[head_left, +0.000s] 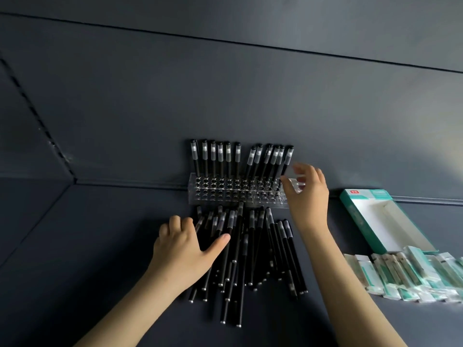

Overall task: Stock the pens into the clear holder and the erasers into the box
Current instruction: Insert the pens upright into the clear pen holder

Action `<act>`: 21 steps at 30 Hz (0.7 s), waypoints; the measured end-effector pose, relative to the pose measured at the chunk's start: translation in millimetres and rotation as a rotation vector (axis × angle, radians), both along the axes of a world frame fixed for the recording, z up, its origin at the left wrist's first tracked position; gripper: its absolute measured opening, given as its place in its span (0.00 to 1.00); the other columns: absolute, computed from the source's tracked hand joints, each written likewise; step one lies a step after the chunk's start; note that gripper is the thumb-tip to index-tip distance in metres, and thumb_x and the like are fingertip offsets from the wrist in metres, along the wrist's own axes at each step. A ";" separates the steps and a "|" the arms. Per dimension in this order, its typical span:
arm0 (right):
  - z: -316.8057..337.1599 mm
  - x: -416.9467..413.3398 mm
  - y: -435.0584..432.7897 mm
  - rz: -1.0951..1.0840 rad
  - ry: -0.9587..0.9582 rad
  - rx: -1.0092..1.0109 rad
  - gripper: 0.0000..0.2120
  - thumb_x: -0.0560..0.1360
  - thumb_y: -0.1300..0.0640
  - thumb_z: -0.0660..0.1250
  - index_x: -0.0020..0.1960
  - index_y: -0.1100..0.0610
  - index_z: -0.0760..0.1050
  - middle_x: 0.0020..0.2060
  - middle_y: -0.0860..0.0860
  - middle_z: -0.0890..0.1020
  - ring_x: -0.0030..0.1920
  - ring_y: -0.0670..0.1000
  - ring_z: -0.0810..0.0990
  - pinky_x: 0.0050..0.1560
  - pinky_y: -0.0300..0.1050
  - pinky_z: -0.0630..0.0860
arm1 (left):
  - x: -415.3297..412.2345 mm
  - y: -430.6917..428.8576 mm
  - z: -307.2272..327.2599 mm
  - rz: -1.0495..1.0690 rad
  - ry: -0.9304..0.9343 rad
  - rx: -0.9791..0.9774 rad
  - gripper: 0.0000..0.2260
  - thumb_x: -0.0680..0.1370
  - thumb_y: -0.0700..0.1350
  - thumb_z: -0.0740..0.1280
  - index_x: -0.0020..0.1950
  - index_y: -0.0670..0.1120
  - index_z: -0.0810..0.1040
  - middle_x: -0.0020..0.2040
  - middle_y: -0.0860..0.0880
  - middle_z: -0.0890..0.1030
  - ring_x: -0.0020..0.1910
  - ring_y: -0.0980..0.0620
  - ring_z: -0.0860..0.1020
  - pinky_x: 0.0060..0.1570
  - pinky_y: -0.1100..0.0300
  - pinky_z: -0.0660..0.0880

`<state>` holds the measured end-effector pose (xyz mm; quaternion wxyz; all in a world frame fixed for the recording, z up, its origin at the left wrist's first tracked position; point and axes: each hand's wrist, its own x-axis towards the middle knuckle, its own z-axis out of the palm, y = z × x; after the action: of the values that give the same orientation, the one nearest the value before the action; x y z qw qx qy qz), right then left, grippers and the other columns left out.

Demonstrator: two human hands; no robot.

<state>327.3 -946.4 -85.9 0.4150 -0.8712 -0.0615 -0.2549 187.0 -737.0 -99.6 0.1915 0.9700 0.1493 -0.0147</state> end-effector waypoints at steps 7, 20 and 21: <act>-24.4 -78.0 40.4 0.470 0.071 -0.254 0.10 0.76 0.48 0.66 0.56 0.46 0.80 0.52 0.41 0.81 0.54 0.48 0.77 0.59 0.49 0.71 | -6.1 -4.2 2.5 0.029 0.059 -0.030 0.40 0.69 0.75 0.53 0.70 0.48 0.65 0.66 0.49 0.65 0.68 0.45 0.64 0.64 0.51 0.65; -40.0 -76.8 22.3 0.482 0.077 -0.252 0.12 0.76 0.55 0.70 0.59 0.49 0.80 0.55 0.41 0.81 0.62 0.48 0.76 0.63 0.58 0.72 | -6.5 -11.9 -0.6 -0.034 0.048 -0.061 0.30 0.74 0.65 0.64 0.67 0.45 0.65 0.63 0.48 0.65 0.64 0.46 0.65 0.62 0.54 0.66; -39.6 -76.4 21.9 0.484 0.074 -0.253 0.12 0.76 0.56 0.70 0.59 0.49 0.80 0.55 0.42 0.81 0.62 0.48 0.76 0.63 0.58 0.72 | -6.5 -11.2 -0.6 -0.025 0.039 -0.062 0.28 0.75 0.63 0.64 0.65 0.45 0.66 0.62 0.48 0.66 0.64 0.46 0.66 0.61 0.55 0.67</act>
<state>250.9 -924.5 -125.5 0.3535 -0.8848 -0.2842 -0.1063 180.5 -748.2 -100.2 0.2184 0.9648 0.1405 -0.0406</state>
